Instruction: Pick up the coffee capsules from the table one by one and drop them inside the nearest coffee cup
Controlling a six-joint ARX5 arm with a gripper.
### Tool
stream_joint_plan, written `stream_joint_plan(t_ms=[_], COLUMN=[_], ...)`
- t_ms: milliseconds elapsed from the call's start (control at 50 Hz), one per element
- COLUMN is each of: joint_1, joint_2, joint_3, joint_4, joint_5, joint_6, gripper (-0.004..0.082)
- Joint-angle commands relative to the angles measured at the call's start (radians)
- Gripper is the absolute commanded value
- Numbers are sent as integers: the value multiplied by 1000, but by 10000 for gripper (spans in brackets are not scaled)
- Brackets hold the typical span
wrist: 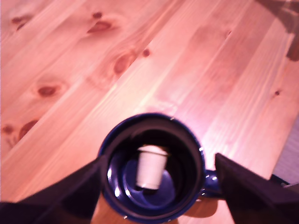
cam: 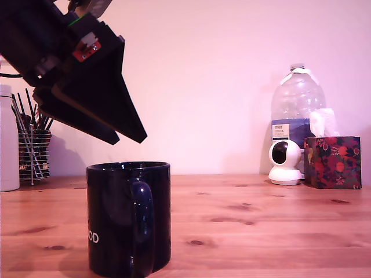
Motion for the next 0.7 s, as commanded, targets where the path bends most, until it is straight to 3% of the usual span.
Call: stream_joint_plan(t_ms=[0, 80, 120, 140, 400, 580, 680], joint_1=[-2, 1, 6, 9, 85, 196, 263], joint_2=[12, 11, 8, 8, 5, -44, -91], joint_3=[6, 6, 6, 6, -16, -106, -166], joint_4=[5, 20, 29, 34, 167, 294, 349], joint_5=[-1, -2, -2, -3, 1, 51, 56], joint_6=[-9, -8, 0, 0, 6, 6, -2], gripper=[437, 115, -12, -32, -12, -12, -12])
